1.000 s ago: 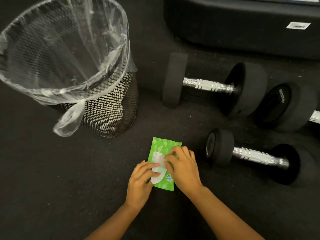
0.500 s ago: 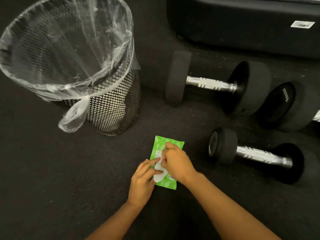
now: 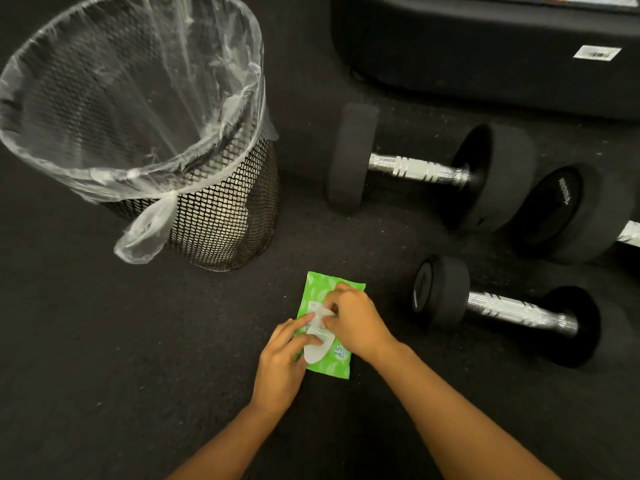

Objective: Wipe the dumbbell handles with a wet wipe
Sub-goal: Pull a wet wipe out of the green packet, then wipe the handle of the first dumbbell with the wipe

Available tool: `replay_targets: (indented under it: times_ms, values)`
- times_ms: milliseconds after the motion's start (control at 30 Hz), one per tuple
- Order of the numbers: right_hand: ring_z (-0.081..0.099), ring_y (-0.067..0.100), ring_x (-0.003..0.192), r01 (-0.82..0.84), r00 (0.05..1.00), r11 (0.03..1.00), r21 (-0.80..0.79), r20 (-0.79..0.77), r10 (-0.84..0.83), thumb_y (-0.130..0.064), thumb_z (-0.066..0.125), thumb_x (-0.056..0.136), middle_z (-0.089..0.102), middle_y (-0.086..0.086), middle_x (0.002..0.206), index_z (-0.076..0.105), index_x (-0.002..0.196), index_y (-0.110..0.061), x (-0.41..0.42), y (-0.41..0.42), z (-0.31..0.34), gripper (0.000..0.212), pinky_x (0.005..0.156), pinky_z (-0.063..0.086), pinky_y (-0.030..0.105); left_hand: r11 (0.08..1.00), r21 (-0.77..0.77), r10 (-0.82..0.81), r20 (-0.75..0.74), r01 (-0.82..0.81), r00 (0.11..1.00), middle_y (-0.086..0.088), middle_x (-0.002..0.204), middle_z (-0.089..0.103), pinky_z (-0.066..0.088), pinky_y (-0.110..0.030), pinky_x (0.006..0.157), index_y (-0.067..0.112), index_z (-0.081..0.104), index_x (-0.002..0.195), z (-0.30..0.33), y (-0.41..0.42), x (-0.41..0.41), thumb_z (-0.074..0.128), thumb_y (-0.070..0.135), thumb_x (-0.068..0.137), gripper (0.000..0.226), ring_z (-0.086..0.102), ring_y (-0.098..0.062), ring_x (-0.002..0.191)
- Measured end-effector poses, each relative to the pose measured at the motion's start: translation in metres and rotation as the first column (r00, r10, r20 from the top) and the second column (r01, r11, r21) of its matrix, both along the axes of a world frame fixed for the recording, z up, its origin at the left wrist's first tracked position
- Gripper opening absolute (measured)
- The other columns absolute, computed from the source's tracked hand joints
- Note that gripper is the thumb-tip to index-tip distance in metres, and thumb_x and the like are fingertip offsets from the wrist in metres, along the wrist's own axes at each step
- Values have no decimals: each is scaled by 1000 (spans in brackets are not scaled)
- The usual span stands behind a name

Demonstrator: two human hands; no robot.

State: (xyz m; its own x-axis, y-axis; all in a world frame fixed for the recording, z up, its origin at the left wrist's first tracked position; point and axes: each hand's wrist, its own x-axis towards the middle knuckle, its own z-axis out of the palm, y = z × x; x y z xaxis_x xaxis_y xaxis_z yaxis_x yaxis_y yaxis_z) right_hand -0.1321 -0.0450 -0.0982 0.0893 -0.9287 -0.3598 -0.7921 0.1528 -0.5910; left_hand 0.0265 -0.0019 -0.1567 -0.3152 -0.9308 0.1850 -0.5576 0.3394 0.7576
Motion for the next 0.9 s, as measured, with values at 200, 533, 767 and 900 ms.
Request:
replay_targets:
  times_ms: [200, 533, 767, 900]
  values:
    - [65, 12, 72, 290, 817, 927, 237, 443, -369, -8, 70, 79, 70, 6, 78, 68, 78, -9, -25, -10, 25, 3, 70, 52, 28, 999, 37, -32, 107, 28, 994, 13, 124, 54, 42, -15, 90, 30, 59, 87, 3, -4, 2, 82, -4, 60, 49, 50, -4, 109]
    - [64, 11, 71, 343, 601, 879, 331, 641, -477, -3, 62, 85, 69, 4, 79, 70, 87, -8, -45, -18, 52, 10, 63, 51, 21, 954, 284, -32, 404, -92, 914, 12, 114, 35, 37, -27, 94, 31, 46, 127, 44, -48, -34, 70, 39, 78, 55, 47, -8, 98]
    - [59, 14, 70, 454, 617, 868, 202, 631, -470, 2, 63, 81, 69, 11, 79, 60, 74, -14, -80, -49, 60, 18, 67, 46, 31, 853, 425, -60, 656, -303, 752, 7, 115, 23, 33, -27, 94, 38, 15, 119, 56, -87, -58, 82, 41, 54, 93, 34, -15, 115]
    - [62, 4, 77, 537, 740, 841, -70, 518, -430, 1, 66, 79, 70, -8, 81, 71, 81, -22, -110, -96, 80, 23, 76, 46, 19, 894, 417, -140, 611, -166, 779, 15, 110, 26, 33, -24, 91, 45, 19, 109, 73, -97, -65, 73, 41, 68, 68, 37, -8, 112]
